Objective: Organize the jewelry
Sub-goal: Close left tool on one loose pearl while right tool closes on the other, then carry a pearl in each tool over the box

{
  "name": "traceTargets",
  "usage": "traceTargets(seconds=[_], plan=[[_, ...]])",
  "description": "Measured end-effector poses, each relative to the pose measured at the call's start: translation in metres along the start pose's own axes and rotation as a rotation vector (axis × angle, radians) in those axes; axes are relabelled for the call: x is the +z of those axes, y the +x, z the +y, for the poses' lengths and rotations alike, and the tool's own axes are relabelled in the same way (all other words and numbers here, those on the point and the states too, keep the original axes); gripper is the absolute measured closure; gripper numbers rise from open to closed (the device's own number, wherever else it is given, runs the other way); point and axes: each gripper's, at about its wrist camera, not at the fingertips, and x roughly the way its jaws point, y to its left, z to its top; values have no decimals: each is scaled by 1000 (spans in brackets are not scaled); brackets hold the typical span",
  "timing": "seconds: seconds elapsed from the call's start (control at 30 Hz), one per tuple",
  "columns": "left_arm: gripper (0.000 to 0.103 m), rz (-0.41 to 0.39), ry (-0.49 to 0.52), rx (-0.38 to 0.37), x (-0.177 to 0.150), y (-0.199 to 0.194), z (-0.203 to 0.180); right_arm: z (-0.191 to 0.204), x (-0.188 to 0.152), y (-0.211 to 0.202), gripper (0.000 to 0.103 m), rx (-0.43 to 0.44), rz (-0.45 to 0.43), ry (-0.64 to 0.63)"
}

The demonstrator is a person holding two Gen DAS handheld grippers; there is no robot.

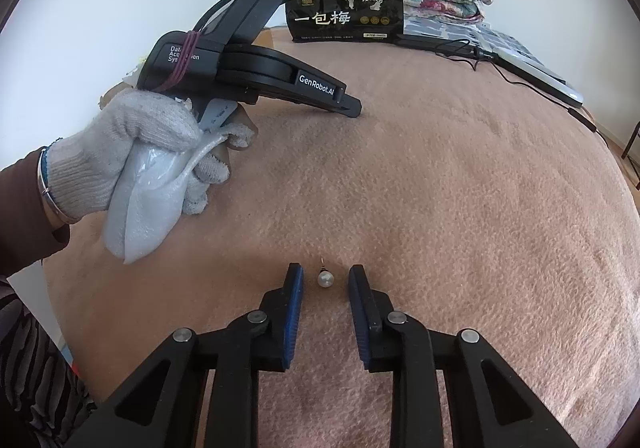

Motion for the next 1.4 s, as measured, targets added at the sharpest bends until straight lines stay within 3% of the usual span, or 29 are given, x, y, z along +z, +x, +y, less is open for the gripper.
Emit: traceTargets(seconds=[0.3, 0.77, 1.4], plan=[[96, 0, -13, -5, -2, -4, 1, -1, -1, 1, 97, 7, 2, 7], [96, -29, -20, -6, -7, -32, 3, -11, 8, -13, 97, 13, -39, 83], [96, -152, -82, 11, -5, -132, 37, 4, 61, -55, 97, -27, -162, 74]])
